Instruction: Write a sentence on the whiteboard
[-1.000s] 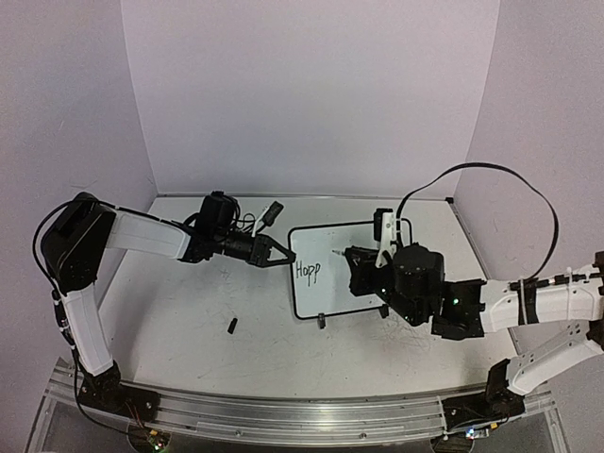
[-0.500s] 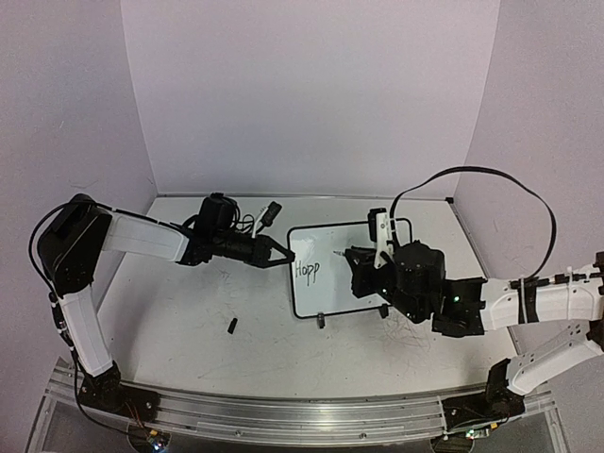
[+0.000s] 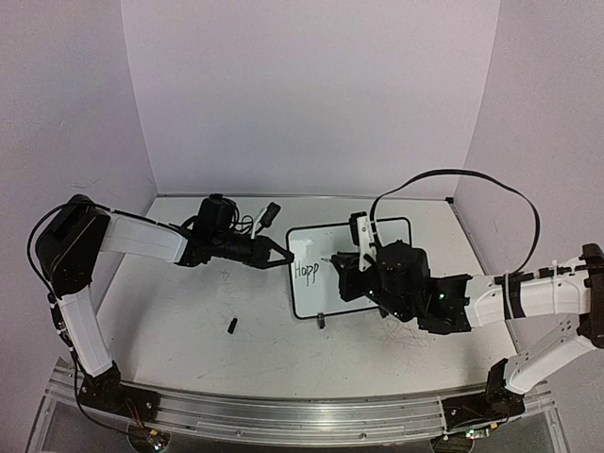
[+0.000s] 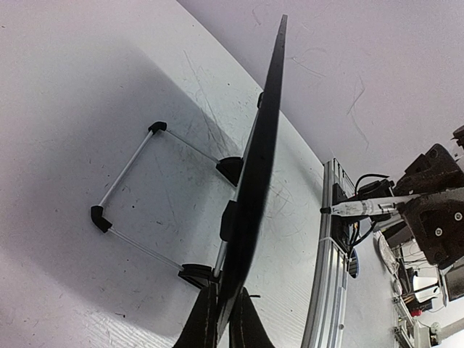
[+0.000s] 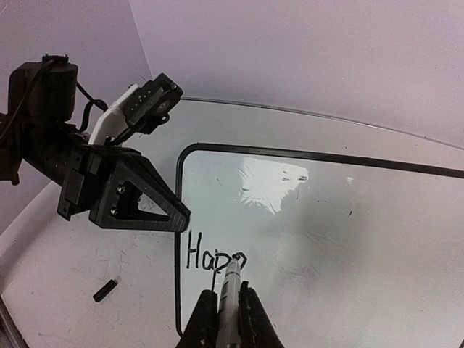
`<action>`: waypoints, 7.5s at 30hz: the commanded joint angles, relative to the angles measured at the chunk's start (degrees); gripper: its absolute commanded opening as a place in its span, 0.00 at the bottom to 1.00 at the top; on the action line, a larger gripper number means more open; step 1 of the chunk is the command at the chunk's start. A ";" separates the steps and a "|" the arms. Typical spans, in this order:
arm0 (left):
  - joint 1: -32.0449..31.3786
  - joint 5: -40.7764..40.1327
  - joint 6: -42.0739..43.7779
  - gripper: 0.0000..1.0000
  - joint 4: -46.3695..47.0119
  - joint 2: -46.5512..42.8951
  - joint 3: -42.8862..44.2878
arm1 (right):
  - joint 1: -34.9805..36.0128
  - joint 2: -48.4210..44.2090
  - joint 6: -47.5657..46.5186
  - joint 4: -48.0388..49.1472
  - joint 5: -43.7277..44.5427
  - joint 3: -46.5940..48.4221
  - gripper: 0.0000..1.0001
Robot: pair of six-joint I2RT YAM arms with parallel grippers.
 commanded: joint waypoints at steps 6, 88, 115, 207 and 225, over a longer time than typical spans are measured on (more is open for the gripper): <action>0.59 -1.64 -2.06 0.00 -1.85 -1.72 -0.18 | -0.06 -2.21 2.96 2.95 3.21 -1.49 0.00; -0.56 -1.29 -1.45 0.00 -1.86 -1.87 -0.30 | -0.62 7.70 3.70 1.90 4.05 2.98 0.00; -0.73 -1.04 -1.36 0.00 -1.86 -2.15 -0.41 | -0.60 9.29 4.47 1.79 7.23 2.65 0.00; -1.00 -0.61 -1.11 0.00 -1.86 -1.96 -0.20 | -0.11 7.60 7.18 1.14 6.57 -0.17 0.00; -1.26 -0.59 -1.01 0.00 -1.86 -1.98 -0.24 | 0.68 7.58 7.90 0.99 7.26 0.06 0.00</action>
